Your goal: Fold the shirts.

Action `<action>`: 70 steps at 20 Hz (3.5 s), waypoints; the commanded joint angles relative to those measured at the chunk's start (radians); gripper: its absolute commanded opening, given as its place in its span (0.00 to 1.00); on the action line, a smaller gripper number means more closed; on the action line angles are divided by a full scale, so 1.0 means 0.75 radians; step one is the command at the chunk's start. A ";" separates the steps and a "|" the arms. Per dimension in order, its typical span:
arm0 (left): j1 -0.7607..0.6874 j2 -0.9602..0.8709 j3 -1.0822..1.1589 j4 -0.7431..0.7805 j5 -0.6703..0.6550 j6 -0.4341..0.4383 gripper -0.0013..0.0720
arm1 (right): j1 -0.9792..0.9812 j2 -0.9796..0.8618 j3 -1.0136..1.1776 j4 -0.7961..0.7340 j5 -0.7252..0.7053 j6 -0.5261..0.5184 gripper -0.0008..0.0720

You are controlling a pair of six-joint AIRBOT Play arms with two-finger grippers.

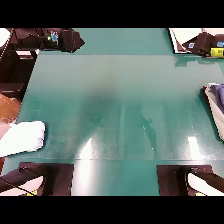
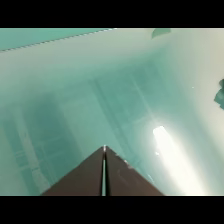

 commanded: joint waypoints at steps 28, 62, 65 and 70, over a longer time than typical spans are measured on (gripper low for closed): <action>0.538 0.415 -0.787 0.846 -0.730 -0.085 0.93 | 0.003 0.001 0.000 -0.003 0.099 -0.001 0.04; -0.662 -0.066 0.234 0.576 -0.357 -0.026 0.05 | -0.103 0.279 0.001 0.001 -0.260 -0.001 0.04; -0.749 -0.253 0.234 0.243 -0.210 0.136 0.49 | -0.103 0.279 0.002 0.001 -0.259 -0.001 0.04; -0.570 -0.299 0.235 0.252 -0.225 0.134 0.71 | -0.103 0.278 0.001 0.001 -0.238 -0.001 0.04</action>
